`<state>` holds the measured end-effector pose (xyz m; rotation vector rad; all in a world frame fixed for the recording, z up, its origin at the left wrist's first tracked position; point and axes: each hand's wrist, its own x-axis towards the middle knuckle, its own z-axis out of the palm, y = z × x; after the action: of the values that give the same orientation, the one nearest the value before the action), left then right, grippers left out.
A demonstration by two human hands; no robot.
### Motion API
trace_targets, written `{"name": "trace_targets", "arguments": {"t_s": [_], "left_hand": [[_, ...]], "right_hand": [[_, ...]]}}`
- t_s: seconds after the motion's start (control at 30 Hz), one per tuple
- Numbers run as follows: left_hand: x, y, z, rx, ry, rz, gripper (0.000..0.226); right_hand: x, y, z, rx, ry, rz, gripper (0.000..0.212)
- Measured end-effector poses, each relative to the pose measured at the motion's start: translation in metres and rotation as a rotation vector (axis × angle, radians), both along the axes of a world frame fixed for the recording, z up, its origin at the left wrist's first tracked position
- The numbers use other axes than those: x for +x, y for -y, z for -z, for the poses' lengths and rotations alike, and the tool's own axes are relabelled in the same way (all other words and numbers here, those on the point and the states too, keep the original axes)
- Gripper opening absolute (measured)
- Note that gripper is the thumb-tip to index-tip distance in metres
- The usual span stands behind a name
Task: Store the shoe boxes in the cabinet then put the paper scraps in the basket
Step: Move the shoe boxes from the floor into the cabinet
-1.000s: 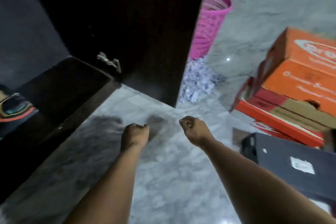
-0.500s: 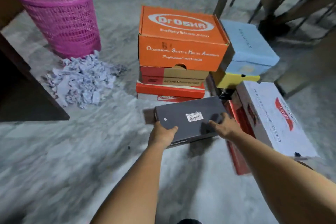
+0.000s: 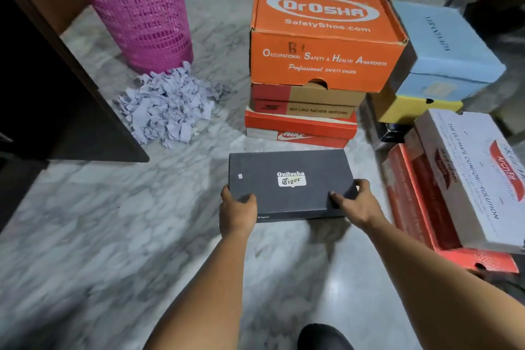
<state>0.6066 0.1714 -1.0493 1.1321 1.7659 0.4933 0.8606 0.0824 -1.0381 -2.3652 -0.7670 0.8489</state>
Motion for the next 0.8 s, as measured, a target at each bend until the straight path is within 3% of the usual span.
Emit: {"name": "trace_targets", "arguments": {"t_s": [0.23, 0.43, 0.63, 0.8], "left_hand": [[-0.143, 0.028, -0.029, -0.016, -0.117, -0.291, 0.061], [-0.279, 0.061, -0.078, 0.09, -0.193, -0.689, 0.063], [-0.361, 0.065, -0.152, 0.347, -0.216, -1.156, 0.059], [-0.448, 0.049, -0.193, 0.822, -0.261, -1.397, 0.065]], "right_hand": [[-0.132, -0.027, -0.005, 0.075, -0.097, -0.312, 0.068], [-0.274, -0.077, -0.044, 0.181, -0.173, -0.638, 0.068], [-0.405, -0.153, -0.13, 0.425, -0.274, -0.781, 0.058], [-0.512, -0.189, -0.198, 0.483, -0.426, -0.856, 0.063]]}}
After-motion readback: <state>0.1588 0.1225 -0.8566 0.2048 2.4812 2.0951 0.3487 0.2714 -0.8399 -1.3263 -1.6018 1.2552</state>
